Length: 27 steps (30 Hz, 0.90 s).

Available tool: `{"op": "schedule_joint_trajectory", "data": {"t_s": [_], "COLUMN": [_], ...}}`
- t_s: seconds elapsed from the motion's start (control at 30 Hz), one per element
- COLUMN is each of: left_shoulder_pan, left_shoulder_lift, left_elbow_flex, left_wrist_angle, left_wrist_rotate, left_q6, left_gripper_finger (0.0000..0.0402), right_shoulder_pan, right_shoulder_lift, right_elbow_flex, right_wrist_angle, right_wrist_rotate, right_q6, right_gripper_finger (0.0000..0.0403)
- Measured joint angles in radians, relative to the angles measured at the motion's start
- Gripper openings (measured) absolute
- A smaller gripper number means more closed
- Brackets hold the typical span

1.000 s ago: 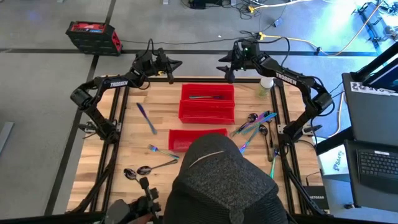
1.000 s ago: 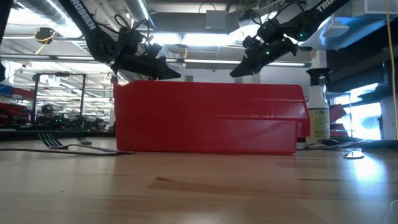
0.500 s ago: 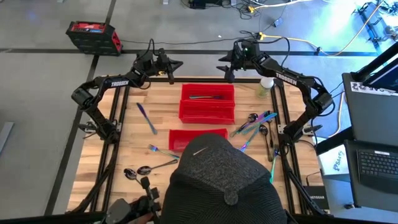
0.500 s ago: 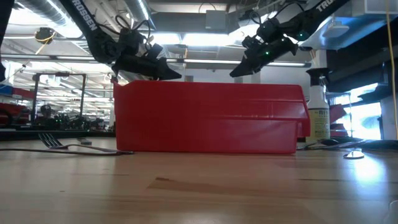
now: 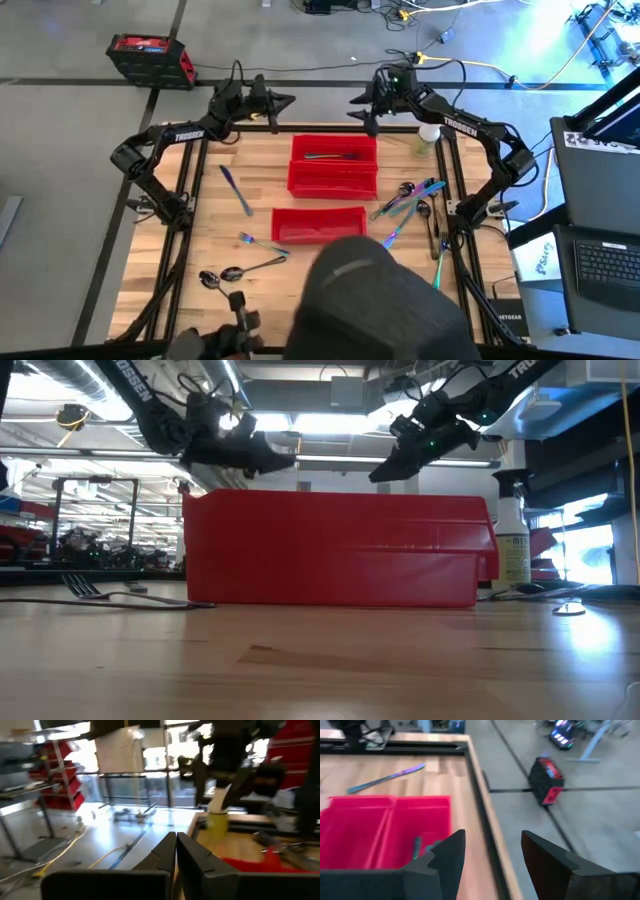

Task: Sort silverware
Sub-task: Put the black spoon into the middle red bin

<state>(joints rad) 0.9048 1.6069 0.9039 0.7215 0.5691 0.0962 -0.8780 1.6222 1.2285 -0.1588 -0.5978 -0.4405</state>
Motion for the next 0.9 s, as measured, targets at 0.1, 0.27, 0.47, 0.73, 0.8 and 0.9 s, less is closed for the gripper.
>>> {"op": "schedule_joint_trajectory", "data": {"t_s": [0.1, 0.27, 0.47, 0.73, 0.8, 0.9], "left_shoulder_pan": [-0.04, -0.16, -0.282, -0.492, -0.574, -0.725], "left_shoulder_lift": [-0.024, -0.108, -0.239, -0.446, -0.507, -0.599], "left_elbow_flex": [0.0, -0.001, 0.0, -0.004, -0.035, -0.104], "left_wrist_angle": [-0.085, -0.278, -0.529, -0.886, -0.926, -0.947], "left_wrist_rotate": [0.008, -0.083, -0.212, -0.381, -0.449, -0.58], "left_q6": [0.006, 0.116, 0.219, 0.275, 0.258, 0.174], "left_gripper_finger": [0.0, 0.0, 0.0, 0.0, 0.0, 0.0], "right_shoulder_pan": [0.0, 0.02, 0.129, 0.389, 0.465, 0.592], "right_shoulder_lift": [-0.001, -0.002, -0.003, -0.008, -0.013, -0.024], "right_elbow_flex": [0.0, 0.0, 0.0, 0.0, 0.0, 0.0], "right_wrist_angle": [-0.075, -0.202, -0.264, -0.232, -0.237, -0.232], "right_wrist_rotate": [-0.031, -0.137, -0.106, 0.045, 0.088, 0.207], "right_q6": [-0.043, -0.062, -0.062, 0.035, 0.094, 0.174], "right_gripper_finger": [0.0177, 0.0177, 0.0177, 0.0177, 0.0177, 0.0177]}}
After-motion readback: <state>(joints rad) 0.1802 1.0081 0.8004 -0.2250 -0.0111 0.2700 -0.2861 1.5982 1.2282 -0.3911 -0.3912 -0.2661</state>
